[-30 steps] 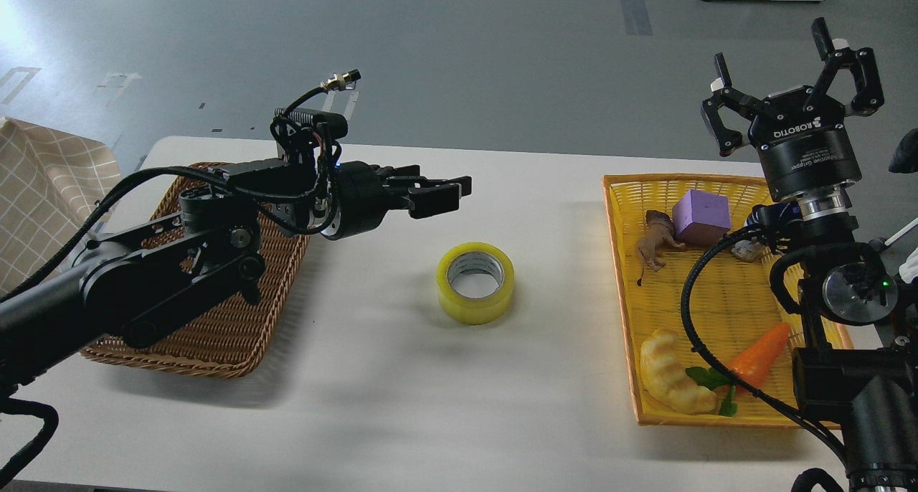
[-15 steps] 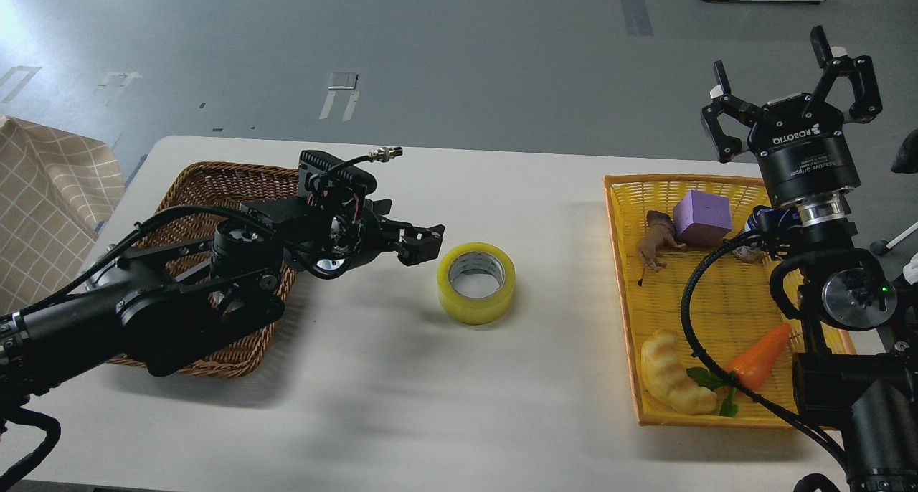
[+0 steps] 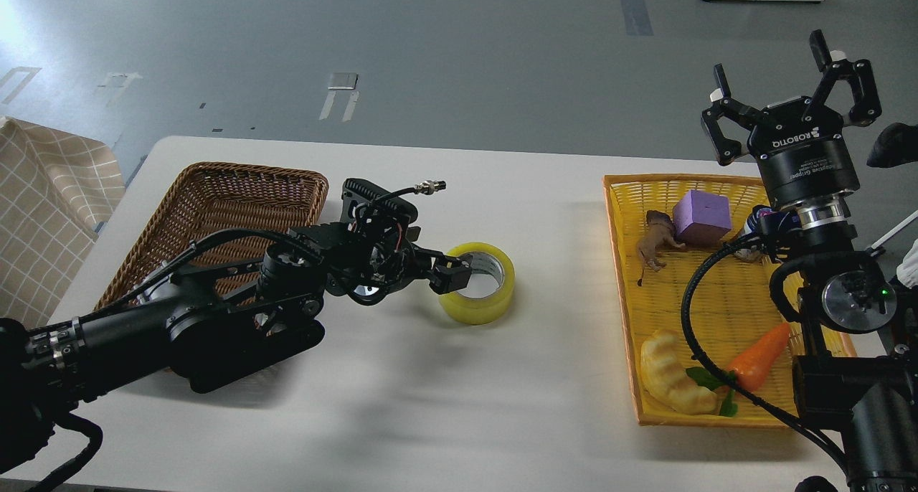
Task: Place and transfer tape with both arms
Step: 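Grasp the tape roll's rim with the left gripper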
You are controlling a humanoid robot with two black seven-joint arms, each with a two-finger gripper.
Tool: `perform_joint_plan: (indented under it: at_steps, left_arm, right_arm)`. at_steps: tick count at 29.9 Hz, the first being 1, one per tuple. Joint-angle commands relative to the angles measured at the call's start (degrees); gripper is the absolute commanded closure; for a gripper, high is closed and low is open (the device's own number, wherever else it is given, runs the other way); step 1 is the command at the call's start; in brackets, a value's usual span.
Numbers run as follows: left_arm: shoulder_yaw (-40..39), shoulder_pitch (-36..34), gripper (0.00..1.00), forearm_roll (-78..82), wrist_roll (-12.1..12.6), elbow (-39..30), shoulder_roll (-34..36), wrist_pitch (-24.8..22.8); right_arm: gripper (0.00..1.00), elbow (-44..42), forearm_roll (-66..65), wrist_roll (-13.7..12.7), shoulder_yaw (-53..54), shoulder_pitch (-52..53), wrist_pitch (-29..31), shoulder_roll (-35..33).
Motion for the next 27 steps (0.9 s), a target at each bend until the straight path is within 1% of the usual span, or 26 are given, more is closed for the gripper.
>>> perform_joint_plan:
  at_steps: [1, 14, 18, 24, 25, 26, 27]
  left_arm:
    - [0.4, -0.1, 0.02, 0.0, 0.7, 0.5, -0.6, 0.0]
    - [1.1, 0.4, 0.03, -0.1, 1.0, 2.3, -2.2, 0.0]
    - [1.2, 0.6, 0.03, -0.1, 1.0, 3.5, -3.8, 0.0]
    - [1.2, 0.8, 0.09, -0.2, 1.0, 4.3, -4.5, 0.0]
    - [1.2, 0.9, 0.15, -0.2, 1.0, 4.6, -4.8, 0.0]
    - [1.2, 0.9, 0.17, -0.2, 1.0, 4.9, -4.9, 0.0]
    - [1.2, 1.0, 0.24, -0.2, 1.0, 5.4, -5.0, 0.0]
  right_arm:
    - [0.02, 0.0, 0.0, 0.0, 0.0, -0.4, 0.0, 0.0]
    - [0.02, 0.0, 0.0, 0.0, 0.0, -0.6, 0.0, 0.0]
    - [0.02, 0.0, 0.0, 0.0, 0.1, -0.9, 0.0, 0.0]
    - [0.02, 0.0, 0.0, 0.0, 0.0, -1.0, 0.0, 0.0]
    - [0.02, -0.1, 0.0, 0.0, 0.1, -1.1, 0.0, 0.0]
    - [0.02, -0.1, 0.0, 0.0, 0.0, -1.2, 0.0, 0.0]
    - [0.02, -0.1, 0.0, 0.0, 0.1, -1.5, 0.0, 0.0]
